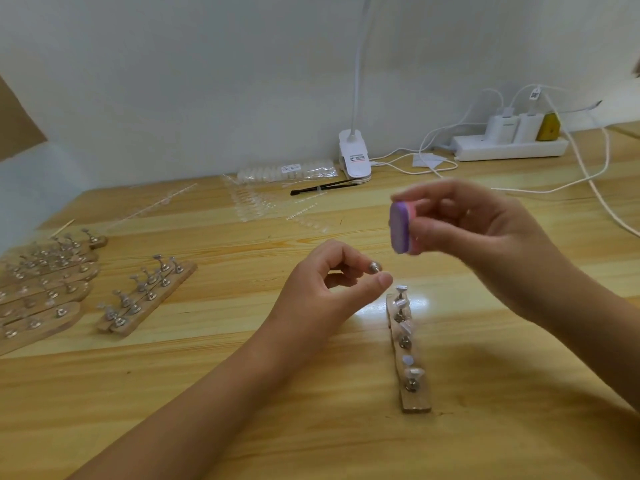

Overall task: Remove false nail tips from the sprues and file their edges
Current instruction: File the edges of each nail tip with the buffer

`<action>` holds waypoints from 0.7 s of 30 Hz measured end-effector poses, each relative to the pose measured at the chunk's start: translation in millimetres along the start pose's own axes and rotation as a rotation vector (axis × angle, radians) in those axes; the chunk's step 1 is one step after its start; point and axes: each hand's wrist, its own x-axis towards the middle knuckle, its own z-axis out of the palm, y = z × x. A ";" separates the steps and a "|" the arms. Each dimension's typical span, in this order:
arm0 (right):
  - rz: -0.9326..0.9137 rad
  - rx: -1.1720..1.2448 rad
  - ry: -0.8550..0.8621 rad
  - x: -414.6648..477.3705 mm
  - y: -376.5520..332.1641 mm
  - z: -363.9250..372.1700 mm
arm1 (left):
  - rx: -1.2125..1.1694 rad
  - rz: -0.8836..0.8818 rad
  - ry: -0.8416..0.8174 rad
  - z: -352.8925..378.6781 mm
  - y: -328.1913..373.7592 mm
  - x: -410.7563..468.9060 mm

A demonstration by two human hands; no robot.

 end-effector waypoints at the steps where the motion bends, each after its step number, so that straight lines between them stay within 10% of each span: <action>1: -0.030 -0.027 0.020 0.6 -1.0 -2.5 | 0.025 0.007 -0.005 0.7 -0.2 -0.5; 5: -0.006 -0.350 -0.146 1.1 -1.5 -9.5 | 0.067 0.042 0.025 0.4 0.0 -1.1; 21: 0.113 -0.233 -0.228 -0.1 -1.1 -8.1 | -0.074 -0.068 0.033 -2.5 -1.7 2.2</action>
